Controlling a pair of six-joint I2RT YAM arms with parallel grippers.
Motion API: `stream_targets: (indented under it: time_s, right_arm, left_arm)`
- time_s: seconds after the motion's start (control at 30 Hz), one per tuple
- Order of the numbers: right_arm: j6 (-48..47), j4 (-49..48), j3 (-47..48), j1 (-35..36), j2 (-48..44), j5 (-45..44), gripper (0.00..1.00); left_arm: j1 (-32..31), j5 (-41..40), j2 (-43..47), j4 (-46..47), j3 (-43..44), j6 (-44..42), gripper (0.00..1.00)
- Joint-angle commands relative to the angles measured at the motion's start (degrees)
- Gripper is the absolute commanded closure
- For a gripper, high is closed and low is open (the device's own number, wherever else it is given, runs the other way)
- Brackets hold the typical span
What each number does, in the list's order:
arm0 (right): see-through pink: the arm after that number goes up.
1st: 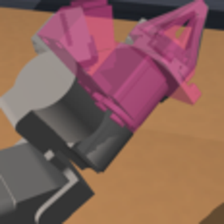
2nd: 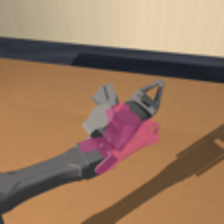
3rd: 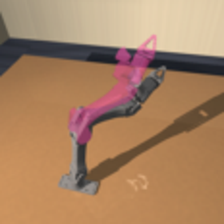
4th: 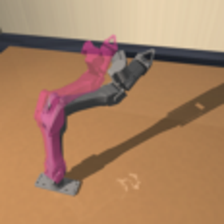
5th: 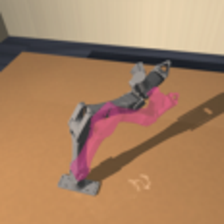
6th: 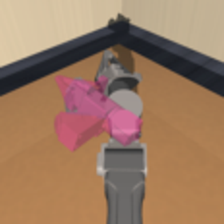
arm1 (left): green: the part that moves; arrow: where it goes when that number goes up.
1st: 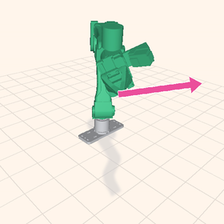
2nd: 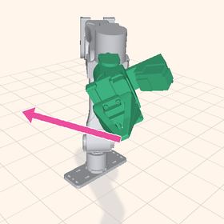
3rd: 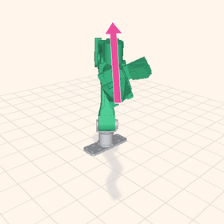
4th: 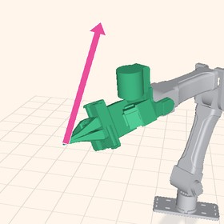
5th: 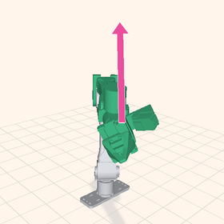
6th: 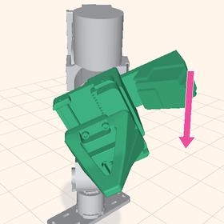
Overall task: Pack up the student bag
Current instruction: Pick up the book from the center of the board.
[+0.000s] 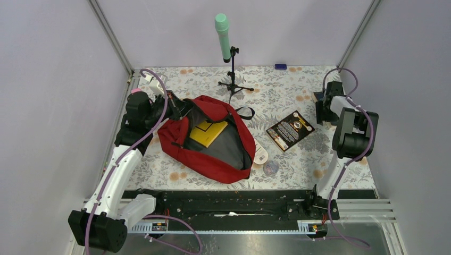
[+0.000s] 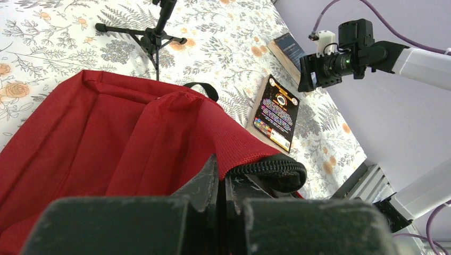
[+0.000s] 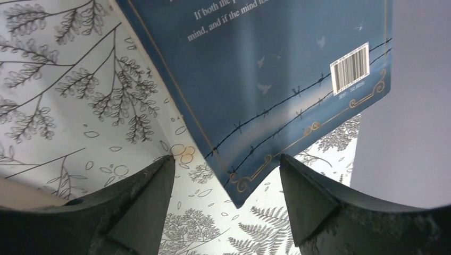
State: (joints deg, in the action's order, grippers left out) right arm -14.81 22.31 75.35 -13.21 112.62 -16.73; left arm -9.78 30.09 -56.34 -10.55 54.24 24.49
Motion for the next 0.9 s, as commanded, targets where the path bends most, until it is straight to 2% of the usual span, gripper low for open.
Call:
stream_targets:
  time_s: [0.0,0.17,0.2,0.27,0.33,0.4,0.5,0.67,0.87]
  right_arm:
    - [-4.81,-2.01,1.54,0.47,3.56,-5.04,0.21]
    - [-7.04,-4.96,0.59,2.06,5.81,-9.29,0.26]
    - [-7.34,-5.53,0.18,2.25,5.70,-9.46,0.33]
    - [-7.54,-6.20,-0.27,2.31,5.47,-9.69,0.54]
    - [-7.74,-6.77,-0.92,2.31,5.08,-9.26,0.67]
    - [-7.94,-7.81,-1.72,2.31,4.64,-8.82,0.85]
    - [-7.96,-9.16,-2.58,2.38,3.84,-9.12,1.00]
    - [-7.60,-14.16,-6.57,3.08,-0.78,-9.26,1.00]
    - [-3.46,-15.34,-8.89,3.89,-8.65,-5.72,1.00]
  left_arm:
    - [0.46,1.41,1.32,6.39,0.43,0.56,1.00]
    - [0.46,1.50,1.01,6.40,0.43,0.56,1.00]
    - [0.46,1.48,0.95,6.35,0.43,0.56,1.00]
    - [0.47,1.47,1.04,6.40,0.43,0.56,1.00]
    - [0.46,1.49,1.09,6.34,0.44,0.51,1.00]
    - [0.46,1.53,1.05,6.39,0.43,0.47,1.00]
    - [0.46,1.54,0.99,6.40,0.43,0.47,1.00]
    - [0.48,1.46,1.08,6.38,0.43,0.38,1.00]
    - [0.46,1.31,1.36,6.50,0.43,0.29,1.00]
